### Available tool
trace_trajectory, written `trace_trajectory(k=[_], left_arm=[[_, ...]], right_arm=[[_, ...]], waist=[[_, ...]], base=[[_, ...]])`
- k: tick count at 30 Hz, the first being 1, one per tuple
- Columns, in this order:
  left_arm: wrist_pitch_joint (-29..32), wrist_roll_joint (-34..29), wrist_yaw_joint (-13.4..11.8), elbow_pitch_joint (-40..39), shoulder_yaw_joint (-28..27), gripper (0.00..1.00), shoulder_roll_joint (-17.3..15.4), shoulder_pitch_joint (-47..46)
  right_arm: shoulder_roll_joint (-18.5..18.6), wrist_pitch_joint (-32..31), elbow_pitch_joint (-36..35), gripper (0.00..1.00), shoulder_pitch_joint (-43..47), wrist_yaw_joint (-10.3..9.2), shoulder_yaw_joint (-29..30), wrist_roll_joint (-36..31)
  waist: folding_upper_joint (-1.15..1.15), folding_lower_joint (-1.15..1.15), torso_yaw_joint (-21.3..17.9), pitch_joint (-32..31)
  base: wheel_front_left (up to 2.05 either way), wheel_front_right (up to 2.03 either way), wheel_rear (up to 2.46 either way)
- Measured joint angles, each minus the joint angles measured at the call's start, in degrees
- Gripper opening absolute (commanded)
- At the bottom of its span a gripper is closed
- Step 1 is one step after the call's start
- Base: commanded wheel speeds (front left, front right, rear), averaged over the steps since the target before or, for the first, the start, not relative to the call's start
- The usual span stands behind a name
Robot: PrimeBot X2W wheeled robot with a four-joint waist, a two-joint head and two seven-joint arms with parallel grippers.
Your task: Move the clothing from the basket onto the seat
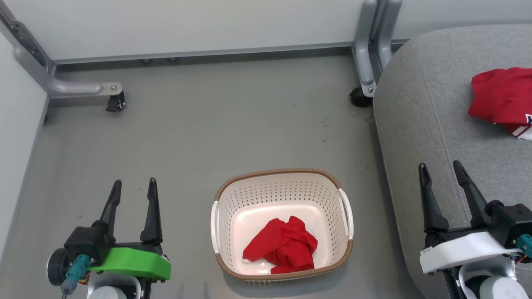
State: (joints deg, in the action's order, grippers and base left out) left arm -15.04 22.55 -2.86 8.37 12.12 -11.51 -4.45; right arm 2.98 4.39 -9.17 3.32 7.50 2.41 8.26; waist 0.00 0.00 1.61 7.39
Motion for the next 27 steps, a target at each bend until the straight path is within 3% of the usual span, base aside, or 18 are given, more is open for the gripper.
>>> trace_trajectory(k=[27], left_arm=[[0.00,-2.72,2.36,3.77,-1.24,1.00,1.55,0.90]], right_arm=[[-0.10,-1.13,-1.02,1.00,2.33,0.00,-0.23,0.24]], waist=[[0.00,0.00,0.31,-2.55]], base=[[0.00,0.00,0.00]])
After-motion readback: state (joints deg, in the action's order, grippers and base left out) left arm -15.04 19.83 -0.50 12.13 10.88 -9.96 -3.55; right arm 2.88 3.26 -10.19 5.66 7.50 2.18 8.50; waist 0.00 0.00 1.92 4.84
